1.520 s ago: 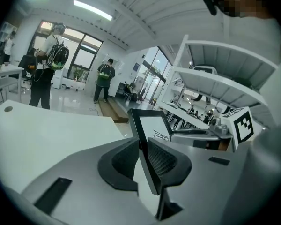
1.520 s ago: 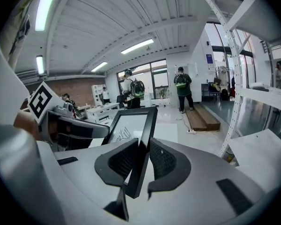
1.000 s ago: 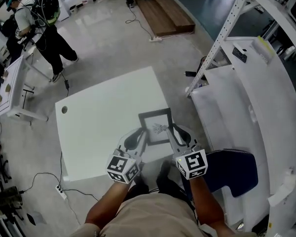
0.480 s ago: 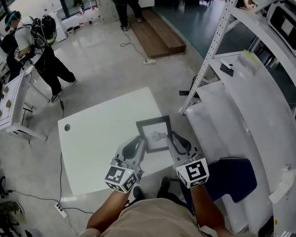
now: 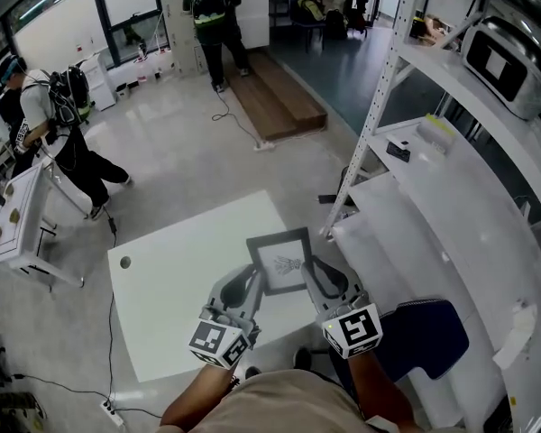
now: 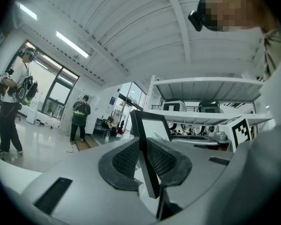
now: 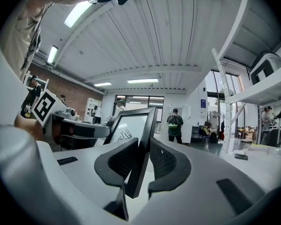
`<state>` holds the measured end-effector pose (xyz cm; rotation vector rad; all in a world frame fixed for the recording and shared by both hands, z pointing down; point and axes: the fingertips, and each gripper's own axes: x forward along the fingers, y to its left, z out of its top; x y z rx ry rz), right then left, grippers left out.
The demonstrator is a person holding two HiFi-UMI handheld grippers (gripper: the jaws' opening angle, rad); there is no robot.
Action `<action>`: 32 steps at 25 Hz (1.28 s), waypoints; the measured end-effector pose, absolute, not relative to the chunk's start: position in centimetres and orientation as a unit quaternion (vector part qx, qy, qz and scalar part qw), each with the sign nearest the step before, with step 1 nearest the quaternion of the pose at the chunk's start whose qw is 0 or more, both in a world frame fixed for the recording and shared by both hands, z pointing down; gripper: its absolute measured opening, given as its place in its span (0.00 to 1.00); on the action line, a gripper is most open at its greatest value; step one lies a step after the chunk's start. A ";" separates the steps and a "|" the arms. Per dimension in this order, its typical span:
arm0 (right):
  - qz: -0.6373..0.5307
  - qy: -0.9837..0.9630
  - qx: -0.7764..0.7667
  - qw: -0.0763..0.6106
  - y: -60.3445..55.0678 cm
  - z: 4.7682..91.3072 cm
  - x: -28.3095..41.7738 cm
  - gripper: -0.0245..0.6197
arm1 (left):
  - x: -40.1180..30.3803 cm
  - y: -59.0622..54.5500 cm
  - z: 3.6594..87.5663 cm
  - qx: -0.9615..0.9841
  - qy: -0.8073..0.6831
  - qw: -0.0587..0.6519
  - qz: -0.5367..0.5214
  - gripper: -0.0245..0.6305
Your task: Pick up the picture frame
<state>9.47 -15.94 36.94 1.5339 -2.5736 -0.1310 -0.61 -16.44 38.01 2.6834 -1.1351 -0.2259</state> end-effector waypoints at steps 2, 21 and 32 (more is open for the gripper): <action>-0.052 -0.854 0.512 0.069 -15.6 36.1 9.2 0.17 | -0.9 -16.2 37.3 0.914 -0.383 0.104 -0.083 0.12; -0.108 -0.845 0.520 0.057 -13.7 31.9 5.9 0.17 | -4.1 -14.4 33.4 0.921 -0.368 0.063 -0.113 0.12; -0.114 -0.841 0.526 0.056 -12.5 31.1 4.5 0.17 | -5.5 -13.3 32.6 0.923 -0.362 0.053 -0.120 0.12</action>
